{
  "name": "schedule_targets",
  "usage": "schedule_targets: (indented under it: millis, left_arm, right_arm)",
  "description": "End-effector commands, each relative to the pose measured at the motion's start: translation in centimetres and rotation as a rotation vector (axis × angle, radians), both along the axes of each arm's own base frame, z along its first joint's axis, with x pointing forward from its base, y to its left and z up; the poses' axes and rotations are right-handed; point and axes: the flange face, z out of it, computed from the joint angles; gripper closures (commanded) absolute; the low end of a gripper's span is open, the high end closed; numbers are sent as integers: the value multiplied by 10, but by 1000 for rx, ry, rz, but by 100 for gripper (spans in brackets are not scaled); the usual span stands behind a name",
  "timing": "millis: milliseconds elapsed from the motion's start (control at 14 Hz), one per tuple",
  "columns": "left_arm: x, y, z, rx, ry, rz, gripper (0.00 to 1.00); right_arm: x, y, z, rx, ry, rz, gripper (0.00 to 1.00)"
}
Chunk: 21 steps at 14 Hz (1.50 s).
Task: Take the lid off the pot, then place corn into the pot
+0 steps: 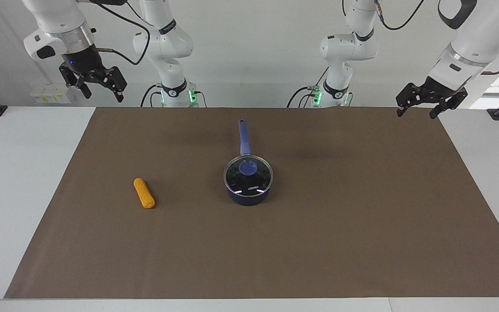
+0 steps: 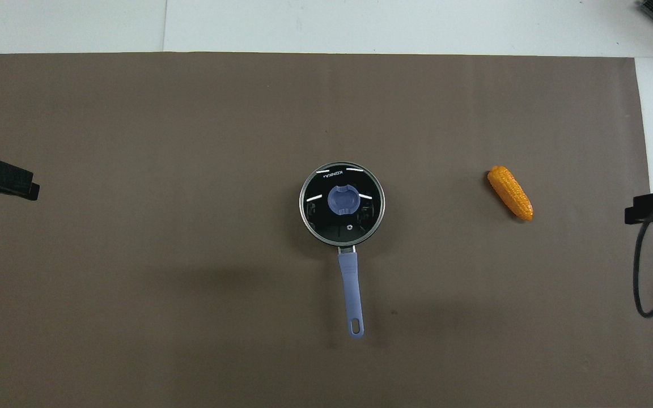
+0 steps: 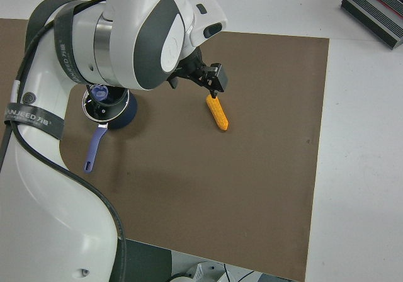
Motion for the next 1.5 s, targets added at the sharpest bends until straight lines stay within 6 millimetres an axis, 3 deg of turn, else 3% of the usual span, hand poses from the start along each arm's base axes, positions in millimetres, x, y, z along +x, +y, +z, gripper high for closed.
schedule_targets:
  millis: [0, 429, 571, 643, 1429]
  left_arm:
    - [2, -2, 2, 10, -9, -19, 0]
    - [1, -3, 1, 10, -2, -24, 0]
    - [-1, -9, -8, 9, 12, -47, 0]
    - [-1, -26, -9, 10, 6, -75, 0]
    - [2, -132, -88, 9, -30, -199, 0]
  right_arm:
    - [-6, 2, 0, 8, 1, -2, 0]
    - [-6, 1, 1, 8, -1, -4, 0]
    - [-6, 1, 0, 8, 1, -4, 0]
    - [-6, 1, 0, 8, 1, -4, 0]
    - [-2, 6, -4, 7, -4, 15, 0]
